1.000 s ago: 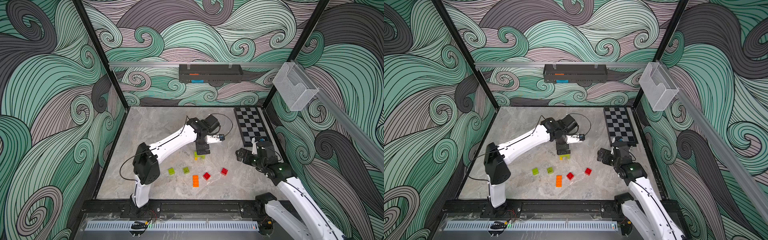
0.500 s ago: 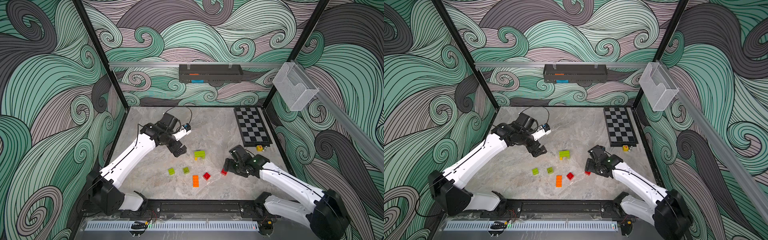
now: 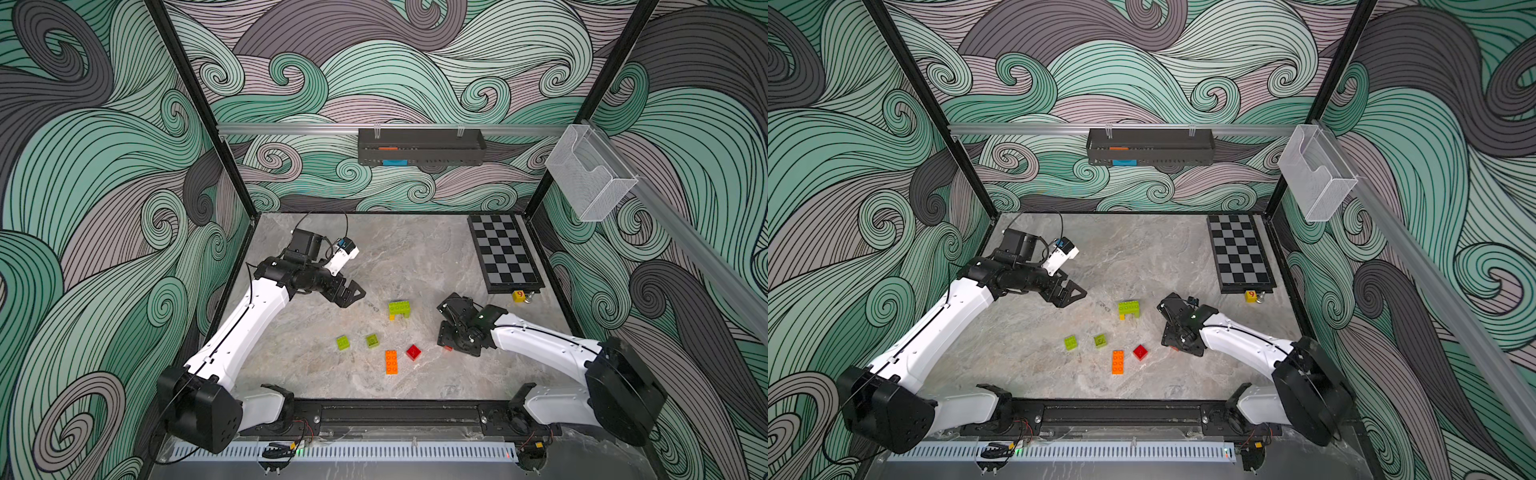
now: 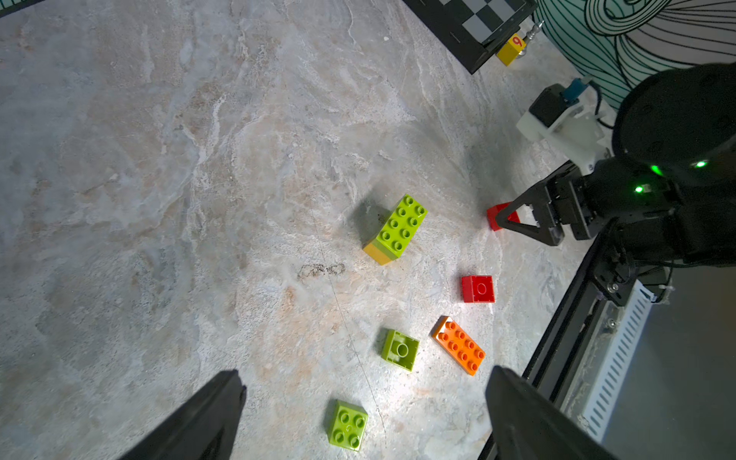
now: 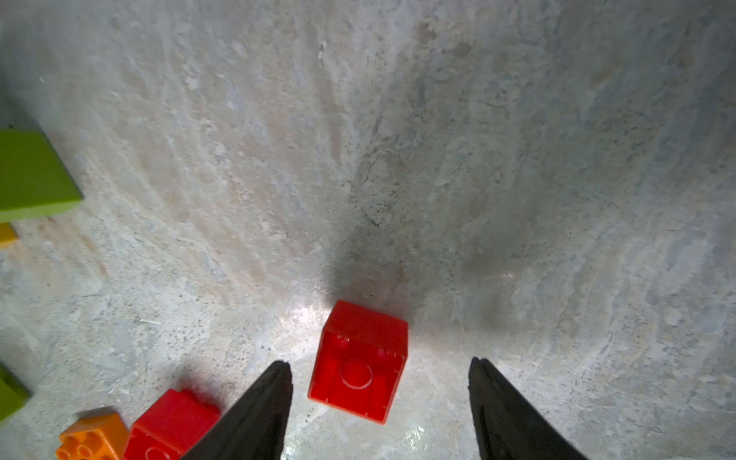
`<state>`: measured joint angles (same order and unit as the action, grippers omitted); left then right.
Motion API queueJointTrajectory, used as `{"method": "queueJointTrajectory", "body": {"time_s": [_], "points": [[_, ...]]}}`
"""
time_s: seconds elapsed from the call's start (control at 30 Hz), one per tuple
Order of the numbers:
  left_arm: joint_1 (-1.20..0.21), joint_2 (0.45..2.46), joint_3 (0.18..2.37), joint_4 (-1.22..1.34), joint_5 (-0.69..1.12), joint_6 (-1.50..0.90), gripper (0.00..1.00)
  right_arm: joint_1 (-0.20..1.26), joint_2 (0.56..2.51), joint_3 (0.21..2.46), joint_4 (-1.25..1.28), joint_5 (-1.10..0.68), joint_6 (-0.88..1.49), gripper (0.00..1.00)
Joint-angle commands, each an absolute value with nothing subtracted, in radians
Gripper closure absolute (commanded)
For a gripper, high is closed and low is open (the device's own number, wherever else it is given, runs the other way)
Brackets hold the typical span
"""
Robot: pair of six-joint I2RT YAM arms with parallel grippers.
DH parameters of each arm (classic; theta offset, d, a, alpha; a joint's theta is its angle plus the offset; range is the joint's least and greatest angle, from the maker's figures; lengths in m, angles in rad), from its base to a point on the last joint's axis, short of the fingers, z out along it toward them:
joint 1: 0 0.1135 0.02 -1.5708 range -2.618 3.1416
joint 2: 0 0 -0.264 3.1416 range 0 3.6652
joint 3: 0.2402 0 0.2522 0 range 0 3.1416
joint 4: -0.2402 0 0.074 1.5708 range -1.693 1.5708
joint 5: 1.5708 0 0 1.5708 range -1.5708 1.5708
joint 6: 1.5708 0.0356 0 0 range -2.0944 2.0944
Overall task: Assemble a giraffe with lego
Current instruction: Pick up the lego brick from the center of the board.
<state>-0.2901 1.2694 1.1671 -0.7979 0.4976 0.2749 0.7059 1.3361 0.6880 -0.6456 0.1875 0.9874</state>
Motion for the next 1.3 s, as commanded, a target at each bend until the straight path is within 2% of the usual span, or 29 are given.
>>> {"method": "queueJointTrajectory", "body": {"time_s": [0.0, 0.1, 0.43, 0.6, 0.77, 0.87, 1.03, 1.13, 1.27], "points": [[-0.276, 1.245, 1.165, -0.77, 0.55, 0.259, 0.01, 0.713, 1.351, 0.716, -0.63, 0.23, 1.007, 0.29], [-0.27, 1.244, 1.161, -0.769, 0.551, 0.261, 0.02, 0.714, 1.373, 0.718, -0.621, 0.234, 1.004, 0.33], [-0.264, 1.231, 1.15, -0.762, 0.557, 0.264, 0.01, 0.719, 1.41, 0.696, -0.588, 0.213, 1.017, 0.56], [-0.257, 1.227, 1.153, -0.767, 0.55, 0.28, 0.01, 0.718, 1.387, 0.7, -0.587, 0.209, 1.006, 0.76], [-0.256, 1.233, 1.19, -0.773, 0.564, 0.345, 0.01, 0.65, 1.266, 0.716, -0.586, 0.133, 0.962, 0.8], [-0.256, 1.249, 1.238, -0.762, 0.598, 0.38, 0.01, 0.548, 1.187, 0.75, -0.584, -0.007, 0.915, 0.81], [-0.256, 1.3, 1.328, -0.663, 0.766, 0.446, 0.01, 0.351, 1.107, 0.803, -0.426, -0.445, 0.91, 0.81], [-0.261, 1.356, 1.389, -0.57, 0.931, 0.408, 0.01, 0.275, 1.114, 0.803, -0.172, -0.692, 1.071, 0.82], [-0.292, 1.415, 1.422, -0.395, 1.105, 0.32, 0.01, 0.258, 1.17, 0.782, 0.262, -0.841, 1.396, 0.83]]}}
